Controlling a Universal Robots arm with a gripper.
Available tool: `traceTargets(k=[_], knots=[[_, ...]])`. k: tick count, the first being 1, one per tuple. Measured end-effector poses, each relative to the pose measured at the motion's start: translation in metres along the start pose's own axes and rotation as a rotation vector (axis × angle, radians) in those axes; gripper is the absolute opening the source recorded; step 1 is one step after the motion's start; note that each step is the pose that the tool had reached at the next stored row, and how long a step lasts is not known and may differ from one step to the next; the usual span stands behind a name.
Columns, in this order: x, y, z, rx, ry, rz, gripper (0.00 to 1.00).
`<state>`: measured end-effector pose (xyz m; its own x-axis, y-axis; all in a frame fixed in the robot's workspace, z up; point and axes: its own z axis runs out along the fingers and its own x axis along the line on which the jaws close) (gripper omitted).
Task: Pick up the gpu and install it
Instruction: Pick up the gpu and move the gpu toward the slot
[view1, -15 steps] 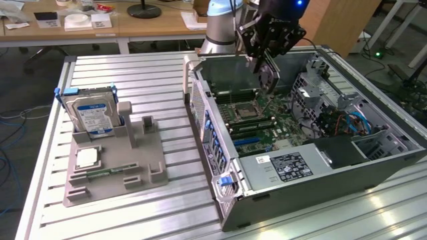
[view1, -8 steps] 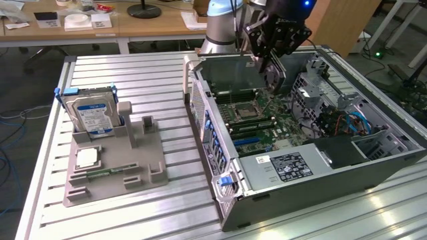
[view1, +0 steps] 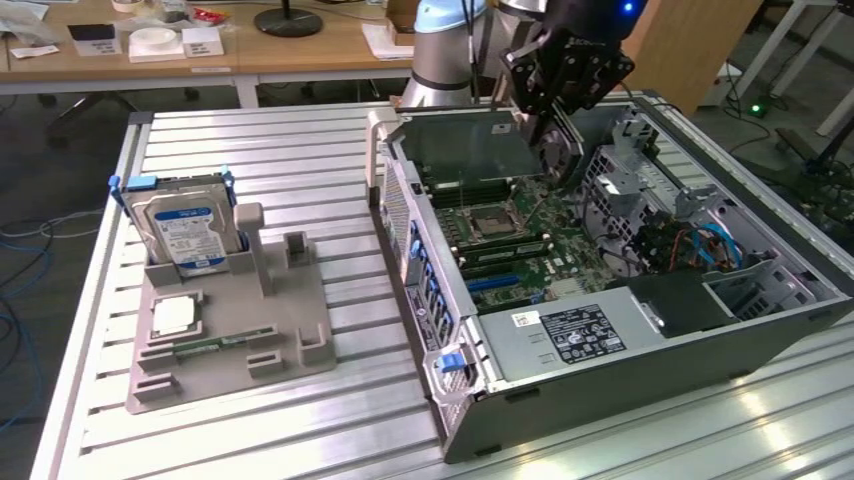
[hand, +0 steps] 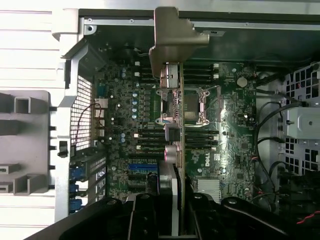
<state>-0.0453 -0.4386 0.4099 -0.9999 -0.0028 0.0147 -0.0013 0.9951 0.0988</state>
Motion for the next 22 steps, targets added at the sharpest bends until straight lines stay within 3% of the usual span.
traceTargets(k=[22], knots=[[-0.035, -0.0003, 0.0021, 0.0000, -0.0006, 0.000, 0.28]])
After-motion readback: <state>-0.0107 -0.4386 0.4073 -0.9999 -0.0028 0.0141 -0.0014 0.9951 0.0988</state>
